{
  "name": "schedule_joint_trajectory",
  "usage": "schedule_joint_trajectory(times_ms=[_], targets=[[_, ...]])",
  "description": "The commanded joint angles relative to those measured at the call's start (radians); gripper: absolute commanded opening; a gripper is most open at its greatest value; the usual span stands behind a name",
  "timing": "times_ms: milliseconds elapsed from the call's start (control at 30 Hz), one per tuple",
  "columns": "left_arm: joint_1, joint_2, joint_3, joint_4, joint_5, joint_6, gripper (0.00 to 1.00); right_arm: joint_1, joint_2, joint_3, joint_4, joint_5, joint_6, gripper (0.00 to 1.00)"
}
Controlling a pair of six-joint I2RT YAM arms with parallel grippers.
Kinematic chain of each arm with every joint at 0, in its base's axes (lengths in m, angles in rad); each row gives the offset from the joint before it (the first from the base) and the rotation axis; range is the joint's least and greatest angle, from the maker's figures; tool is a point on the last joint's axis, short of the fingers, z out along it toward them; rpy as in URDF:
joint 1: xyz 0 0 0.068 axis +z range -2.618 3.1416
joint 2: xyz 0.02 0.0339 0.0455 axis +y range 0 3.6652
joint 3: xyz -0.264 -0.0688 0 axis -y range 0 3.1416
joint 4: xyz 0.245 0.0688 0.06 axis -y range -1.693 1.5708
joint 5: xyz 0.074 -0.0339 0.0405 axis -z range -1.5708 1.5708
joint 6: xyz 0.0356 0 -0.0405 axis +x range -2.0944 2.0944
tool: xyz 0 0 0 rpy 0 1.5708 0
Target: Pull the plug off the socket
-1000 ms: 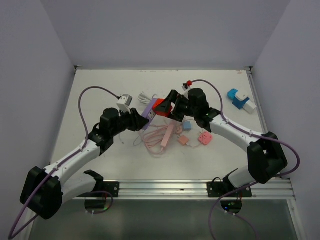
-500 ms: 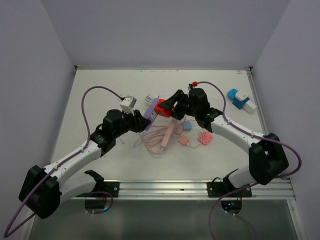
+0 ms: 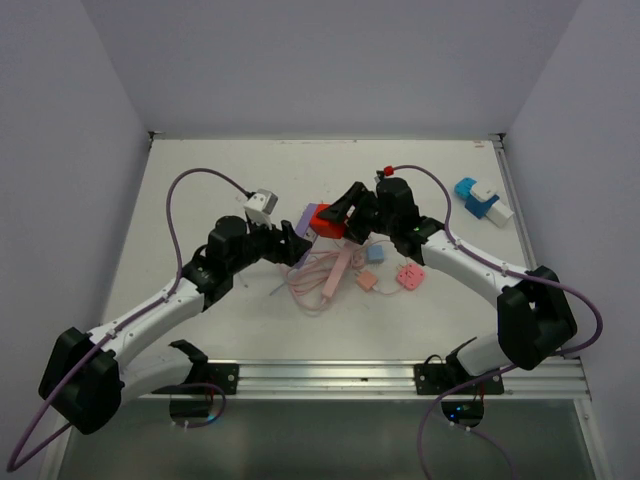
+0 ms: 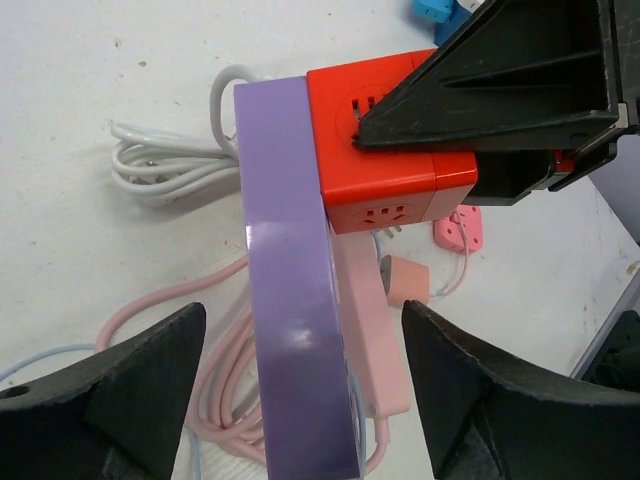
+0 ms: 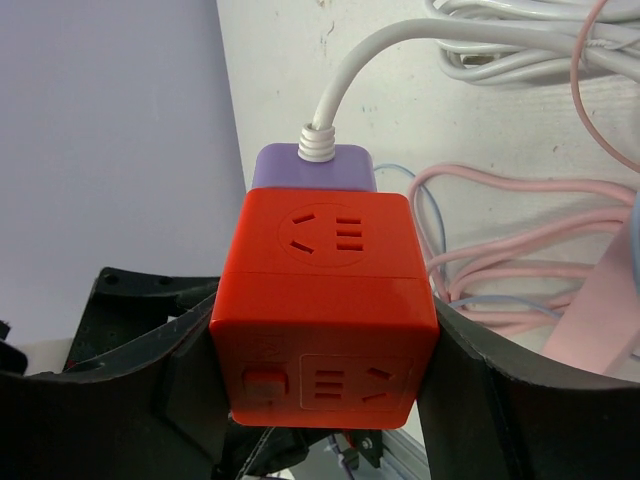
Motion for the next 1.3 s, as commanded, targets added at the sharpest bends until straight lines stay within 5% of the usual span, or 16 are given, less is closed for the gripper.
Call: schedule_joint_trajectory(times_ms=[0, 133, 400, 600, 700, 833, 1267], targets=[[-0.005, 0.025, 0.057, 0.027, 0.014, 0.045, 0.84, 0.000, -0.044, 0.026, 0.071, -0.026, -0.019, 0.00], [-0.004, 0.061, 0.072, 0.021, 0.038, 0.048, 0.93, 0.000, -0.048, 0.025, 0.083, -0.034, -0.030, 0.00], [-0.012, 0.141, 0.119, 0.024, 0.041, 0.037, 0.81, 0.006, -0.032, 0.043, 0.102, -0.077, -0.056, 0.00], [-0.016, 0.172, 0.130, 0.027, 0.011, 0.035, 0.56, 0.012, -0.022, 0.046, 0.117, -0.088, -0.059, 0.00], [-0.016, 0.183, 0.127, 0.022, -0.011, 0.034, 0.25, 0.014, -0.018, 0.049, 0.120, -0.100, -0.062, 0.00], [-0.016, 0.183, 0.116, 0.011, -0.090, 0.031, 0.00, 0.014, -0.024, 0.051, 0.105, -0.100, -0.075, 0.00], [-0.012, 0.255, 0.170, -0.111, -0.492, -0.060, 0.00, 0.010, -0.107, 0.050, -0.079, -0.059, -0.185, 0.00]])
